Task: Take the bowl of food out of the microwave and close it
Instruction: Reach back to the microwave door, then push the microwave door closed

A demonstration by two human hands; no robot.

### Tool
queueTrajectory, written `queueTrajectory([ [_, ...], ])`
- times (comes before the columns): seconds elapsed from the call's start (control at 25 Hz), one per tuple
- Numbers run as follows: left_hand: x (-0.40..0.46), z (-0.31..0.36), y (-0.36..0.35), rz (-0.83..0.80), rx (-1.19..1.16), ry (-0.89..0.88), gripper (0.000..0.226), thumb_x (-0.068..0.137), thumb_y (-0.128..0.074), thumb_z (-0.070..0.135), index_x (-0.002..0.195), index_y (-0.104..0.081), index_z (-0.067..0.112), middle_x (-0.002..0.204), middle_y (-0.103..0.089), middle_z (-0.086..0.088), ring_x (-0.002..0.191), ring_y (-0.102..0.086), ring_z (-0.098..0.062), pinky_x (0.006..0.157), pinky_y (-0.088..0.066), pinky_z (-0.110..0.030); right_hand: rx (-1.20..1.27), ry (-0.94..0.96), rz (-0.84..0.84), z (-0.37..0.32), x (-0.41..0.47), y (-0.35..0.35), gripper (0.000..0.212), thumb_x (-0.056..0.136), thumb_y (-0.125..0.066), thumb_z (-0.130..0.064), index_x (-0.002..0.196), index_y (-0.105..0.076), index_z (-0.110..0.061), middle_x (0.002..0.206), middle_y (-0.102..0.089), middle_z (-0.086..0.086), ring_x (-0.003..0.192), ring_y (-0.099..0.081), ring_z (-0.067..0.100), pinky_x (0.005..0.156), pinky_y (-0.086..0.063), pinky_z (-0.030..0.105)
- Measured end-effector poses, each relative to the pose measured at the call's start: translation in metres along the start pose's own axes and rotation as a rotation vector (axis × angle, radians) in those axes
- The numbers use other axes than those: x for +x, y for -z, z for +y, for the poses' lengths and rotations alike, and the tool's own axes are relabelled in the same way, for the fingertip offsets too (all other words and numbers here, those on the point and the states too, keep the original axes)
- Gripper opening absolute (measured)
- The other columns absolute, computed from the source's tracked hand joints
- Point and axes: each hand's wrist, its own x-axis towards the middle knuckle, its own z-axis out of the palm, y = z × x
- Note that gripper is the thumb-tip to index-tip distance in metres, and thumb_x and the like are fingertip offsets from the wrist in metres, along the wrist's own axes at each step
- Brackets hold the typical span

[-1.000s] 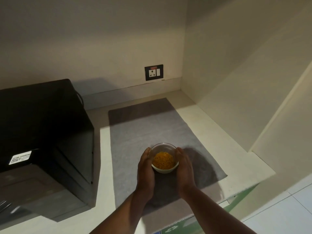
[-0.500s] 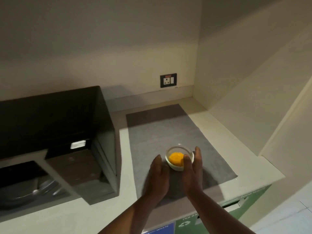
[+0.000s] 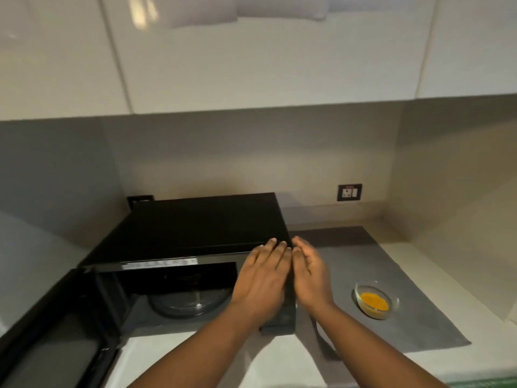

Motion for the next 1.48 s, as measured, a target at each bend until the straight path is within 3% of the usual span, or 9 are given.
queueTrajectory([
  [0.2,-0.054,-0.107,0.038,-0.065,0.129,0.279,0.058,0.103,-0.035,0.032,0.158,-0.028,0.013,0.166,-0.030,-0.007,0.155,-0.019,-0.026,0.124,-0.016,-0.042,-0.565,0.108,-0.102,-0.022,-0.013,-0.049,0.039,0.103,-0.047,-0.023,0.138,-0.059,-0.011,0.150,-0.053,0.007,0.150,-0.029,0.025,0.122,-0.015,0.042],
  [0.44,-0.128,-0.220,0.077,-0.242,0.217,0.573,0.059,0.097,-0.045,0.033,0.151,-0.040,0.011,0.159,-0.042,-0.009,0.150,-0.030,-0.032,0.120,-0.028,-0.044,-0.766,0.156,-0.065,-0.030,-0.023,-0.079,0.039,0.100,-0.050,-0.016,0.136,-0.060,-0.006,0.149,-0.054,0.013,0.146,-0.036,0.030,0.120,-0.023,0.044],
  [0.56,-0.169,-0.254,0.085,-0.363,0.200,0.727,0.053,0.093,-0.047,0.030,0.143,-0.046,0.013,0.149,-0.049,-0.007,0.136,-0.045,-0.033,0.104,-0.042,-0.045,-0.829,0.168,-0.066,-0.032,-0.025,-0.083,0.041,0.095,-0.055,-0.009,0.136,-0.059,-0.003,0.147,-0.054,0.017,0.144,-0.039,0.034,0.119,-0.025,0.047],
  [0.64,-0.191,-0.264,0.084,-0.408,0.133,0.791,0.061,0.094,-0.045,0.026,0.153,-0.034,0.015,0.158,-0.038,-0.004,0.129,-0.050,-0.032,0.096,-0.047,-0.045,-0.867,0.178,-0.078,-0.032,-0.028,-0.083,0.044,0.094,-0.056,-0.007,0.138,-0.057,-0.003,0.149,-0.052,0.017,0.145,-0.039,0.034,0.120,-0.025,0.047],
  [0.76,-0.204,-0.267,0.075,-0.362,0.065,0.817,0.072,0.096,-0.043,0.023,0.162,-0.014,0.018,0.170,-0.018,0.002,0.133,-0.047,-0.032,0.098,-0.048,-0.044,-0.888,0.175,-0.093,-0.034,-0.033,-0.084,0.048,0.094,-0.056,-0.008,0.142,-0.052,-0.005,0.153,-0.048,0.015,0.147,-0.034,0.031,0.122,-0.021,0.045],
  [0.96,-0.190,-0.257,0.071,-0.336,-0.106,0.946,0.072,0.097,-0.042,0.022,0.162,-0.012,0.014,0.171,-0.010,-0.003,0.145,-0.035,-0.037,0.112,-0.039,-0.046,-0.861,0.180,-0.122,-0.035,-0.033,-0.080,0.049,0.095,-0.055,-0.011,0.144,-0.050,-0.008,0.154,-0.046,0.012,0.149,-0.033,0.028,0.122,-0.019,0.043],
  [1.2,-0.155,-0.230,0.072,-0.410,-0.260,1.086,0.073,0.099,-0.043,0.026,0.161,-0.009,0.012,0.170,0.007,-0.014,0.154,0.001,-0.046,0.122,-0.019,-0.053,-0.875,0.176,-0.168,-0.039,-0.024,-0.070,0.045,0.099,-0.048,-0.018,0.143,-0.054,-0.011,0.153,-0.050,0.008,0.146,-0.038,0.022,0.121,-0.027,0.040],
  [1.36,-0.134,-0.206,0.065,-0.254,-0.299,1.066,0.060,0.093,-0.044,0.028,0.153,-0.036,0.025,0.171,0.002,-0.015,0.154,0.009,-0.043,0.124,-0.005,-0.056,-0.854,0.139,-0.198,-0.046,-0.016,-0.064,0.042,0.100,-0.046,-0.024,0.139,-0.058,-0.015,0.150,-0.053,0.004,0.144,-0.041,0.019,0.117,-0.033,0.037],
  [1.48,-0.123,-0.192,0.053,0.072,-0.417,0.972,0.045,0.095,-0.049,0.031,0.139,-0.059,0.025,0.164,-0.036,-0.006,0.153,-0.022,-0.033,0.118,-0.027,-0.051,-0.833,0.096,-0.235,-0.051,-0.010,-0.060,0.041,0.101,-0.044,-0.031,0.136,-0.062,-0.018,0.147,-0.057,0.003,0.139,-0.048,0.020,0.109,-0.042,0.037],
])
